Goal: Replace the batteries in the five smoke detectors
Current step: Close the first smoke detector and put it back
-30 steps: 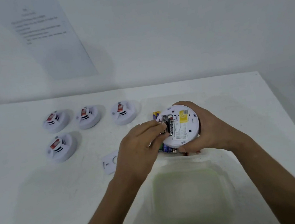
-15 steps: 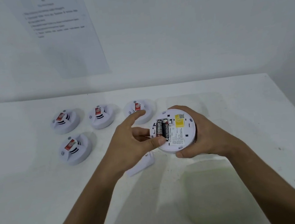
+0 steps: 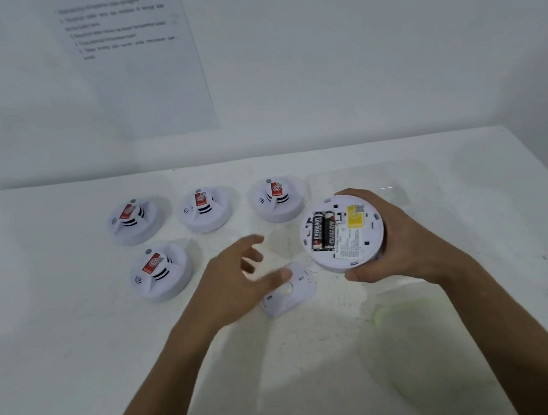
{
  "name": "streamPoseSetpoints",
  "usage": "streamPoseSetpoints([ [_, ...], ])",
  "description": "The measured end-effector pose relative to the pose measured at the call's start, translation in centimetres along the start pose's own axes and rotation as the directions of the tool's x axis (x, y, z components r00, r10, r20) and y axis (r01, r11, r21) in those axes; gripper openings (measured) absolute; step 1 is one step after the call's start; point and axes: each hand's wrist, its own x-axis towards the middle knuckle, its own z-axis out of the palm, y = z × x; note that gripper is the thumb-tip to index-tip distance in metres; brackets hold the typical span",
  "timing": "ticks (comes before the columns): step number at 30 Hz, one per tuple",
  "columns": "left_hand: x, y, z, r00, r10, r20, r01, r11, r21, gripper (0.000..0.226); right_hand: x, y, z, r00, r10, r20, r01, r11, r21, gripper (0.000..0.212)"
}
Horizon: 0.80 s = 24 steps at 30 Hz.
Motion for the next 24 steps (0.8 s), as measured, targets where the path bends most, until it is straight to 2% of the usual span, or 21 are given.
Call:
streamPoseSetpoints([
  [1,-0.1,-0.9,0.4,0.999,0.009,0.034,-0.014,0.988,0.152,0.078,-0.2,0.0,-0.1,1.0,0.001,-0.004,-0.001,1.0,-0.002,0.091],
  [3,-0.1,-2.3,1.6,0.993,0.037,0.114,-0.074,0.939,0.337,0.079,-0.5,-0.1,-0.1,1.0,0.0,0.0,0.0,1.0,-0.013,0.09],
  [6,0.5,-3.4,2.5,0.987,0.073,0.14,-0.127,0.893,0.431,0.065,-0.7,-0.1,0.0,1.0,0.005,0.005,-0.005,1.0,-0.01,0.088],
  [10,1.5,-4.4,2.4,0.978,0.138,0.156,-0.187,0.911,0.368,0.047,-0.7,0.0,0.0,1.0,0.005,0.013,-0.004,1.0,-0.023,0.088],
  [15,1.5,-4.6,1.9,0.969,0.196,0.149,-0.239,0.891,0.386,0.045,-0.2,0.2,-0.1,1.0,-0.003,0.03,0.005,0.999,-0.037,0.09],
  [18,1.0,-3.5,-0.2,0.974,0.225,-0.002,-0.216,0.936,0.278,0.05,-0.1,0.3,-0.1,0.999,-0.001,0.032,0.001,1.0,-0.018,0.088],
  [21,0.5,-0.8,-2.6,0.903,0.363,-0.232,-0.329,0.929,0.171,0.053,0.0,0.3,-0.2,0.999,0.009,0.032,-0.008,1.0,-0.013,0.089],
  [22,0.3,0.4,-3.0,0.875,0.415,-0.248,-0.386,0.909,0.159,0.052,0.1,0.3,-0.1,0.999,0.01,0.035,-0.009,1.0,-0.012,0.089],
  [24,0.1,2.5,-3.1,0.839,0.509,-0.194,-0.491,0.861,0.134,0.053,0.4,0.3,0.1,0.999,0.006,0.05,-0.005,1.0,-0.016,0.091],
])
